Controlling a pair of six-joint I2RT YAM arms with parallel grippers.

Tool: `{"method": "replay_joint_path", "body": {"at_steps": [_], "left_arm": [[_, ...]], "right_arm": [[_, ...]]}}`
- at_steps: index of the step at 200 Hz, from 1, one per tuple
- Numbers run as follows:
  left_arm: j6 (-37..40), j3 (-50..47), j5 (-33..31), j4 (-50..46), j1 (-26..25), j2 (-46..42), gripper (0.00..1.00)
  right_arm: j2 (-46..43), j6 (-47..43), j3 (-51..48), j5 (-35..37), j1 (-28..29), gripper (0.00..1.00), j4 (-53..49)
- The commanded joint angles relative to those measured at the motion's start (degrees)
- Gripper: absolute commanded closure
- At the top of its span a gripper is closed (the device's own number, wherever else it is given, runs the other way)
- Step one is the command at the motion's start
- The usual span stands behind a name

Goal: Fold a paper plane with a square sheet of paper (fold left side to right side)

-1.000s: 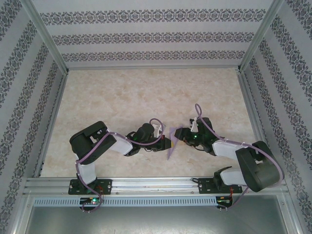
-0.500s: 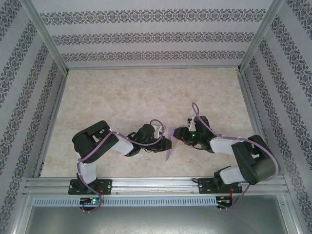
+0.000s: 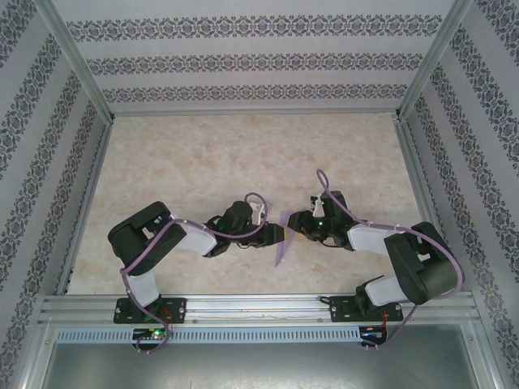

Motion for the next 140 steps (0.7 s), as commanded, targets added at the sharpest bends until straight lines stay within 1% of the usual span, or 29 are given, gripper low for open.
{"method": "replay_joint_path", "body": {"at_steps": [1,43,71,84,116,140], "left_arm": [[2.9,1.49,-0.49,-4.51,0.91,-0.76,0.65],[3.27,3.55,0.78,-5.32,1.13,1.47,0.64],[3.74,4.71,1.16,-5.84,1.13,2.66,0.67],[4.58,5.27,0.61,-7.48,1.21,2.92,0.68],[6.89,6.28,-1.1,-11.97,1.39,2.76,0.68],[7.24,6.29,-0.98,-11.8,1.44,2.69,0.7]], "right_arm": [[2.71,-2.47,0.04,3.37,1.11,0.56,-1.89],[2.54,-2.35,-0.02,3.5,1.2,0.56,-2.04],[2.68,-2.46,0.11,3.5,1.29,0.56,-2.21],[2.6,-2.57,0.28,3.54,1.38,0.56,-2.52],[2.57,-2.85,0.4,3.68,1.47,0.56,-2.99],[2.58,-2.93,0.43,3.91,1.55,0.56,-3.18]]}}
